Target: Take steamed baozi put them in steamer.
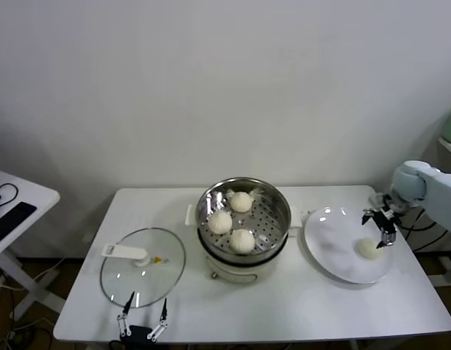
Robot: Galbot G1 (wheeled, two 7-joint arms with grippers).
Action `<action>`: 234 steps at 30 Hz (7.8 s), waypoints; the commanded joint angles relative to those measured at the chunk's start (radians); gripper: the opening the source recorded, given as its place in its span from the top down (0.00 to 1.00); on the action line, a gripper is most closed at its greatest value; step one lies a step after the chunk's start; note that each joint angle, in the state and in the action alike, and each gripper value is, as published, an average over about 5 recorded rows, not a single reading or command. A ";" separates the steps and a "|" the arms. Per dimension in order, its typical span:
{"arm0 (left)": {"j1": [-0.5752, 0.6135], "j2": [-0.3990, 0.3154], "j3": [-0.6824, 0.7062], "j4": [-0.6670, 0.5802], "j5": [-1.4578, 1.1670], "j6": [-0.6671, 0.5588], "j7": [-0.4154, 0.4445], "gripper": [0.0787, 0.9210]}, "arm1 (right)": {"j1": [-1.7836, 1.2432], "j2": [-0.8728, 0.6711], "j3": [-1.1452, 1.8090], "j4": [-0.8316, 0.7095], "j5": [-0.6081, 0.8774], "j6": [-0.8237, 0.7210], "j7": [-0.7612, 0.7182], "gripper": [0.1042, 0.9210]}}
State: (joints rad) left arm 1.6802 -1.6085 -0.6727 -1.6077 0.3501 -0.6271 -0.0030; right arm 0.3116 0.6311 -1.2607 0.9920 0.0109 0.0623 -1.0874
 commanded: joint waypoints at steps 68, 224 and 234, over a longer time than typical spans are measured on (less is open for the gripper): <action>0.004 0.005 0.013 -0.030 0.001 0.003 0.001 0.12 | 0.729 0.243 -0.414 0.557 0.676 -0.322 0.072 0.33; -0.023 0.019 0.039 -0.042 -0.082 0.045 0.007 0.12 | -2.129 0.731 1.814 0.865 0.303 0.544 1.012 0.12; -0.023 0.014 0.041 -0.045 -0.083 0.047 0.007 0.12 | -2.130 0.732 1.812 0.860 0.303 0.545 1.009 0.12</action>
State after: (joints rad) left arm 1.6569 -1.5919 -0.6337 -1.6518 0.2660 -0.5813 0.0033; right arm -1.8113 1.3605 0.5515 1.8556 0.3114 0.6012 -0.0769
